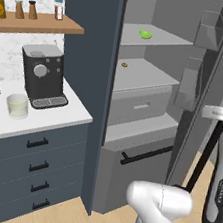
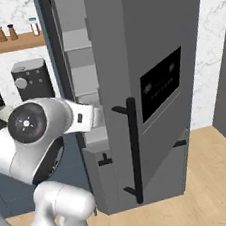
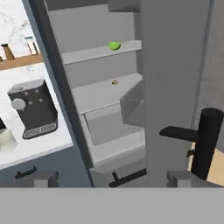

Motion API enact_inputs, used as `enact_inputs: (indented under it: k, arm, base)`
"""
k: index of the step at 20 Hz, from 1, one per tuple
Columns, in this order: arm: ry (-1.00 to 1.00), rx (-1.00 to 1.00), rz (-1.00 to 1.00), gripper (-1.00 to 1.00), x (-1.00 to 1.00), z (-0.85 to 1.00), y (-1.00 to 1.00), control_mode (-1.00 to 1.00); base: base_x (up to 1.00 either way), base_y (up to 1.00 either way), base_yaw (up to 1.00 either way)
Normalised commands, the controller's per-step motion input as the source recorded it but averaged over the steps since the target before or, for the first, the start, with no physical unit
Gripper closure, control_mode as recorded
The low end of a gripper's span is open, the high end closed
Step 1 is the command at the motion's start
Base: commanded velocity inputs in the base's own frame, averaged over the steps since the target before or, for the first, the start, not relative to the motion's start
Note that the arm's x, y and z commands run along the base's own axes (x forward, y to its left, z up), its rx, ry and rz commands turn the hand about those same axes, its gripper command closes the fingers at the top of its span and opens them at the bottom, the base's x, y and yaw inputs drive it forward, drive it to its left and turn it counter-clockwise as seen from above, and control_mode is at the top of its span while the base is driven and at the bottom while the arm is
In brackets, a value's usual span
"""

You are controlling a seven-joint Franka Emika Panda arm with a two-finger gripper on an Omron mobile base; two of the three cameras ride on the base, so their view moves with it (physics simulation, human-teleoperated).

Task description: Grab a lemon wedge from the fridge and one ice cube from the ice bowl, and put them in the glass of lemonade.

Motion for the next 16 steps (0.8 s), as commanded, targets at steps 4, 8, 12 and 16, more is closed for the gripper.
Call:
enact_inputs:
  k: [4,8,12,16]
  arm:
    - [0.25,-0.29,-0.14,-1.00,0.07,0.39,0.99,-1.00]
    - [0.27,-0.46,-0.16,-1.00,0.69,0.00,0.88,-1.00]
    - [0.21,-0.61,-0.21,-1.00,1.00,-0.08,0.38,-1.00]
    - [0.23,-0.50,-0.22,-1.00,1.00,-0.28,0.00,-1.00]
  base:
    - [0.00,0.00,0.00]
    - [0.00,0.00,0.00]
    - [0.00,0.00,0.00]
    - [0.00,0.00,0.00]
